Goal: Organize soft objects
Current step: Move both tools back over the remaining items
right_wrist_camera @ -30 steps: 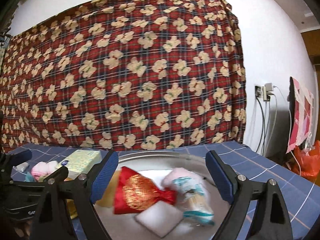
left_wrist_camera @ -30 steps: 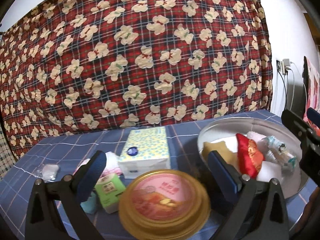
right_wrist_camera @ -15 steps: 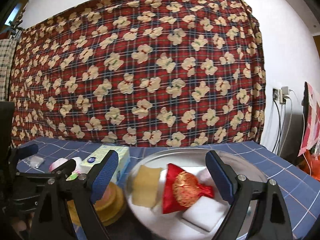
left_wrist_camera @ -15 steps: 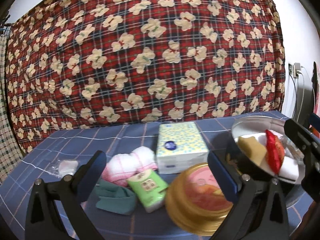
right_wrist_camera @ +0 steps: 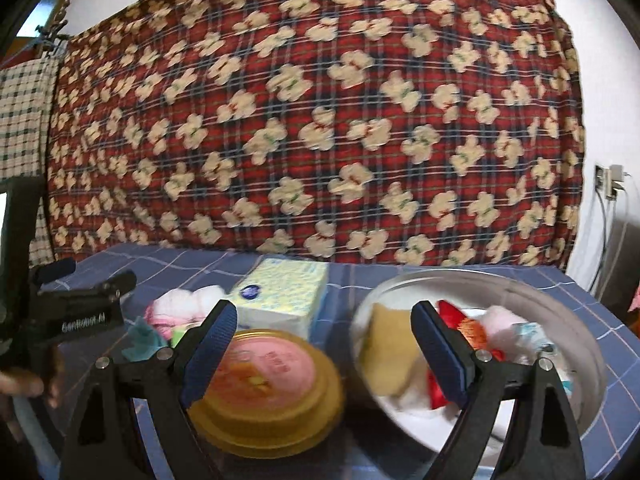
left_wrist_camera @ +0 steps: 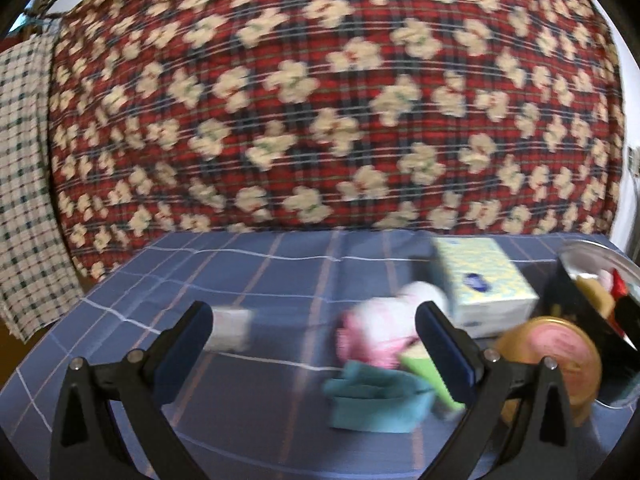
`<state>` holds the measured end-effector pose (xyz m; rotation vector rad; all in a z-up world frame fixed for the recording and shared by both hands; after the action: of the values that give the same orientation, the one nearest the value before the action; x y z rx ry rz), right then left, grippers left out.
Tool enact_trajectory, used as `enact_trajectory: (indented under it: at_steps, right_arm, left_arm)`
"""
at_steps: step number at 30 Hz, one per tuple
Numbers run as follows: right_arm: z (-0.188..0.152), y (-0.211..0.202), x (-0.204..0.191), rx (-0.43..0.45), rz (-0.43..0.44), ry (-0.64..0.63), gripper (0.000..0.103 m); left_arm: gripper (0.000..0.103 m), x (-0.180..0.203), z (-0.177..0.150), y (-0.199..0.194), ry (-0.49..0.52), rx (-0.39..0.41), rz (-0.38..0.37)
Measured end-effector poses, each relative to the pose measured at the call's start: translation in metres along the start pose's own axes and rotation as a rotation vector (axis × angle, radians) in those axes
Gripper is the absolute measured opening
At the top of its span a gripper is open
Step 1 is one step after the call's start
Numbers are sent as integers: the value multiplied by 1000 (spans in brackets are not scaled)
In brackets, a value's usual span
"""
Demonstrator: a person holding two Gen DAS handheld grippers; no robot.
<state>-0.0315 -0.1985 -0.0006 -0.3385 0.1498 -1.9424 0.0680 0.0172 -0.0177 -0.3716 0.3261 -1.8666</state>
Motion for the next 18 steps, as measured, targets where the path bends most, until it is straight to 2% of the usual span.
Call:
enact_trajectory:
  at_steps: [12,18]
  right_arm:
    - [-3,-1,-77,-41,163,-98,91]
    - [-10,5,-125,-113,264,-188,91]
  left_arm:
    - [103,-77,4,0,-85,3,108]
    - [103,-106,3,-1,-119,-6,147]
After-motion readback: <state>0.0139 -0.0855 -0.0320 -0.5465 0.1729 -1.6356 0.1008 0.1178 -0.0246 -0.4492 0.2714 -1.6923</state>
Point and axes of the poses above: each gripper's, at about its wrist camera, not at the fingertips, and y roughly the way its jaws point, x to its right, z to its top, the point moved 6 cm from there along y, roughly the way its jaws point, and after that the axes turned 14 degrees about -z, right-handed, at the moved point
